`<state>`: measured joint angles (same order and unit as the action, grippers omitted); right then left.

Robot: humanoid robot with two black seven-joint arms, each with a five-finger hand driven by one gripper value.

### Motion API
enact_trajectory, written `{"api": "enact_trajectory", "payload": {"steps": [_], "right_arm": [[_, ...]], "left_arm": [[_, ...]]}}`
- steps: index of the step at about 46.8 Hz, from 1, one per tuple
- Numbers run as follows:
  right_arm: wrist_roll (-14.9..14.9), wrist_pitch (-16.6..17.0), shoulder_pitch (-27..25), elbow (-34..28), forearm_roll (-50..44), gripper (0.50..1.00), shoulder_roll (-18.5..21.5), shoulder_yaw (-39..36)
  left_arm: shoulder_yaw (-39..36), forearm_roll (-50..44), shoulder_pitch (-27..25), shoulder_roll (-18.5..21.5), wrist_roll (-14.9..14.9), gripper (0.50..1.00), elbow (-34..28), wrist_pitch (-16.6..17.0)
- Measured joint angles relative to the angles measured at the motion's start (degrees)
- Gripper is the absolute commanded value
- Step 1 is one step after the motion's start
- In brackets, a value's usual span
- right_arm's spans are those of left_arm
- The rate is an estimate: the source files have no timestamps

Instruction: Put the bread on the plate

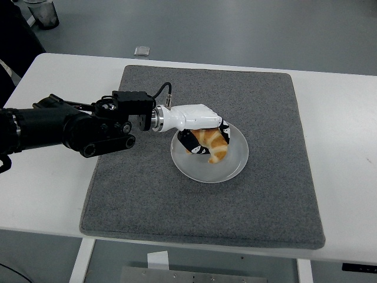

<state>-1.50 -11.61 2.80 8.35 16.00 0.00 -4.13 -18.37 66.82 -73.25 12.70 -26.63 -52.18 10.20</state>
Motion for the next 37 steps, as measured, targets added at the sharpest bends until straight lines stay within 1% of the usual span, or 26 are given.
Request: {"api": "enact_trajectory", "payload": {"steps": [19, 25, 26, 28, 31, 32, 35, 37], "right_arm": [[0.00, -0.01, 0.01, 0.00, 0.00, 0.952, 0.00, 0.00], [0.00, -0.01, 0.02, 0.00, 0.00, 0.952, 0.00, 0.00], [0.00, -0.01, 0.02, 0.00, 0.00, 0.954, 0.00, 0.00], [0.00, -0.01, 0.02, 0.00, 0.00, 0.952, 0.00, 0.00], [0.00, -0.01, 0.02, 0.00, 0.00, 0.952, 0.00, -0.02], [0.00, -0.01, 0.02, 0.00, 0.00, 0.952, 0.00, -0.02], [0.00, -0.01, 0.02, 0.00, 0.00, 0.952, 0.00, -0.01], [0.00, -0.01, 0.02, 0.00, 0.00, 0.952, 0.00, -0.02]], "left_arm": [[-0.03, 1.10, 1.07, -0.57, 0.07, 0.500, 0.76, 0.06], [-0.05, 1.12, 1.19, -0.57, 0.17, 0.500, 0.76, 1.55], [-0.05, 1.12, 1.22, -0.57, 0.18, 0.516, 0.77, 1.66], [-0.05, 1.12, 1.26, -0.57, 0.18, 0.582, 0.77, 1.86], [-0.03, 1.04, 1.26, -0.57, 0.18, 0.700, 0.76, 1.98], [0.02, 0.99, 1.26, -0.57, 0.18, 0.726, 0.74, 2.00], [0.05, 0.86, 1.26, -0.60, 0.18, 0.775, 0.70, 2.01], [0.11, 0.74, 1.26, -0.64, 0.18, 0.840, 0.65, 2.01]]}}
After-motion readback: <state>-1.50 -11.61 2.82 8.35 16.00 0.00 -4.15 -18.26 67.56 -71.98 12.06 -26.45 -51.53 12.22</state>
